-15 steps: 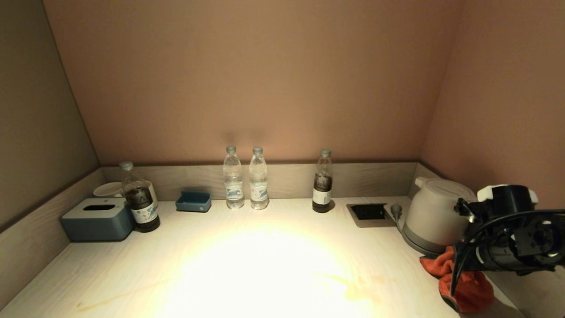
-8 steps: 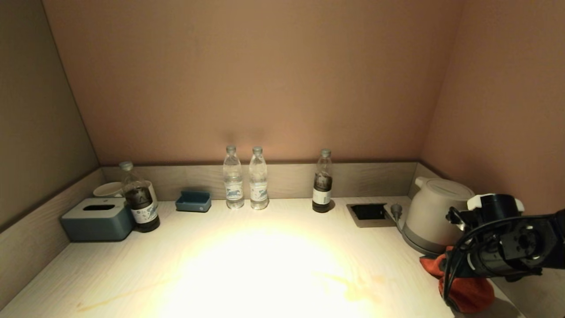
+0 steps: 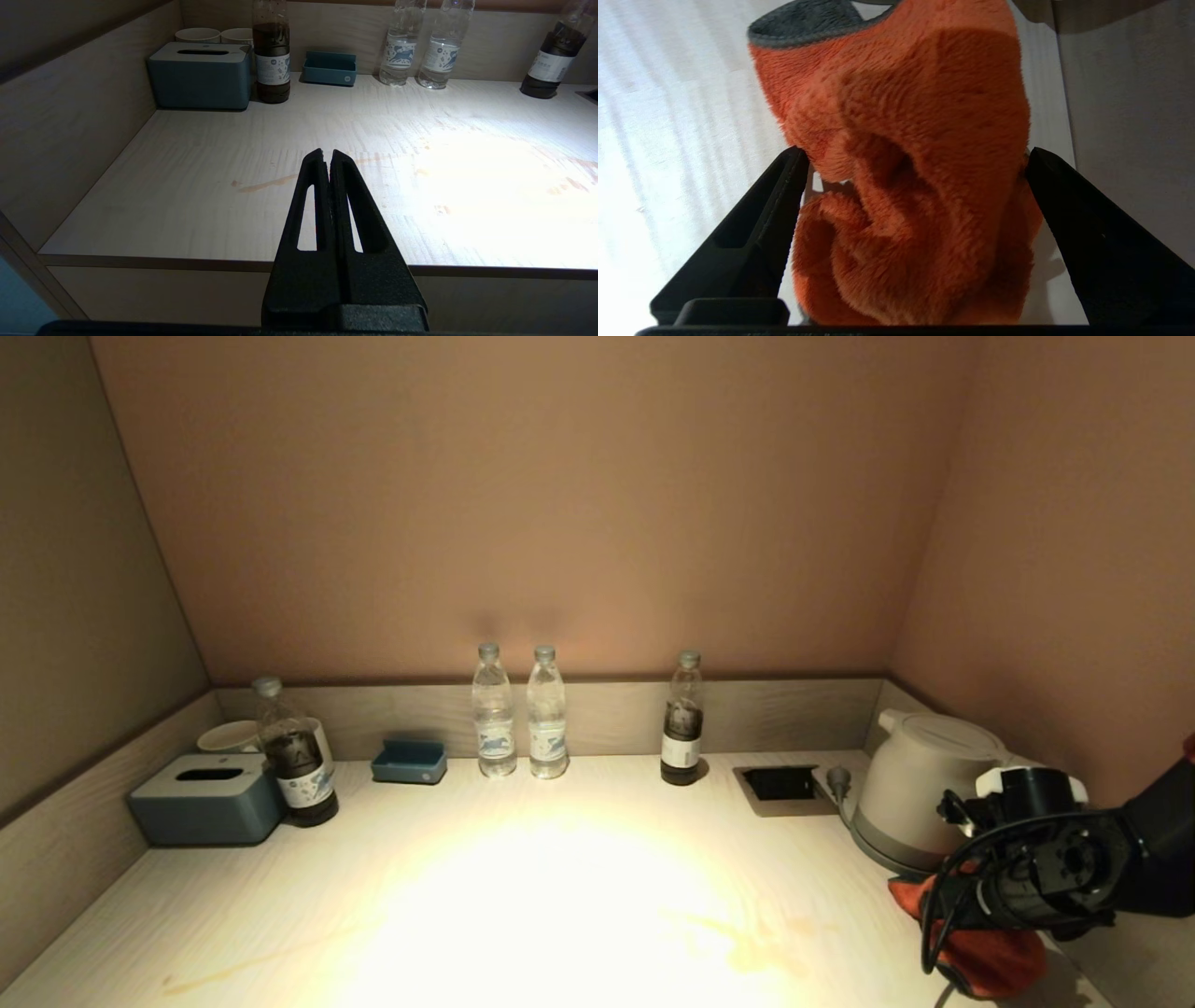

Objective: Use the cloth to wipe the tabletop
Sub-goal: Pick up the tablecloth

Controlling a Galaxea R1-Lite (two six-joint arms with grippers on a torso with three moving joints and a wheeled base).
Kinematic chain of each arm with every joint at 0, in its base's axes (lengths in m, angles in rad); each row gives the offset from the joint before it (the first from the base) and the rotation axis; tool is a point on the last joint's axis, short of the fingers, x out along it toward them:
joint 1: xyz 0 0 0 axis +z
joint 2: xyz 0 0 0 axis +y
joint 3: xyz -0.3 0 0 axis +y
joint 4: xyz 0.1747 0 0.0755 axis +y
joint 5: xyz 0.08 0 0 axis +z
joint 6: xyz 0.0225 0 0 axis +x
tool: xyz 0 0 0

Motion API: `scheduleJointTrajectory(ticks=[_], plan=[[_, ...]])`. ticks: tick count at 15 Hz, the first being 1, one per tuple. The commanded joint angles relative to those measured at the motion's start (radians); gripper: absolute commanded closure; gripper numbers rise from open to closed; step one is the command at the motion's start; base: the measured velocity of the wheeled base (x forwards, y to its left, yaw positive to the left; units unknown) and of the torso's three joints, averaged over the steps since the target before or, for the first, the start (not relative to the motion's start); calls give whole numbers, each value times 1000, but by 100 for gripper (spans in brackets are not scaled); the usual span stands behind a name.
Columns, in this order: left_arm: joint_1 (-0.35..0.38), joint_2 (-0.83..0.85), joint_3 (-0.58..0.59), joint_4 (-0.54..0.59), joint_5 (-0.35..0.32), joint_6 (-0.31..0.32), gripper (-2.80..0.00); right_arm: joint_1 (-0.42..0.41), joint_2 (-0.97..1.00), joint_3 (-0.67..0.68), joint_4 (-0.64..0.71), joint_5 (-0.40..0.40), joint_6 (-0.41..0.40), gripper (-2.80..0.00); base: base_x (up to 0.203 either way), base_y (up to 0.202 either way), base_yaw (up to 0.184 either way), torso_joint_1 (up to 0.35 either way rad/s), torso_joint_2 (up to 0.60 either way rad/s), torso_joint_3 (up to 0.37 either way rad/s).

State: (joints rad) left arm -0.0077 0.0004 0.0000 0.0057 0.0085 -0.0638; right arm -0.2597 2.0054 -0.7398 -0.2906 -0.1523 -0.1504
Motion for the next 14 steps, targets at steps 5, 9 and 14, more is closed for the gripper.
scheduleJointTrajectory(ticks=[5,9,14], plan=[[0,0,0,0,1,-1,0,-9,36,-1,-35,-1,0,0,0,0,0,0,0,0],[0,0,0,0,1,-1,0,-9,21,8,-35,1,-1,0,0,0,0,0,0,0],[0,0,0,0,1,-1,0,-5,-130,23,-33,61,4,0,0,0,0,0,0,0]])
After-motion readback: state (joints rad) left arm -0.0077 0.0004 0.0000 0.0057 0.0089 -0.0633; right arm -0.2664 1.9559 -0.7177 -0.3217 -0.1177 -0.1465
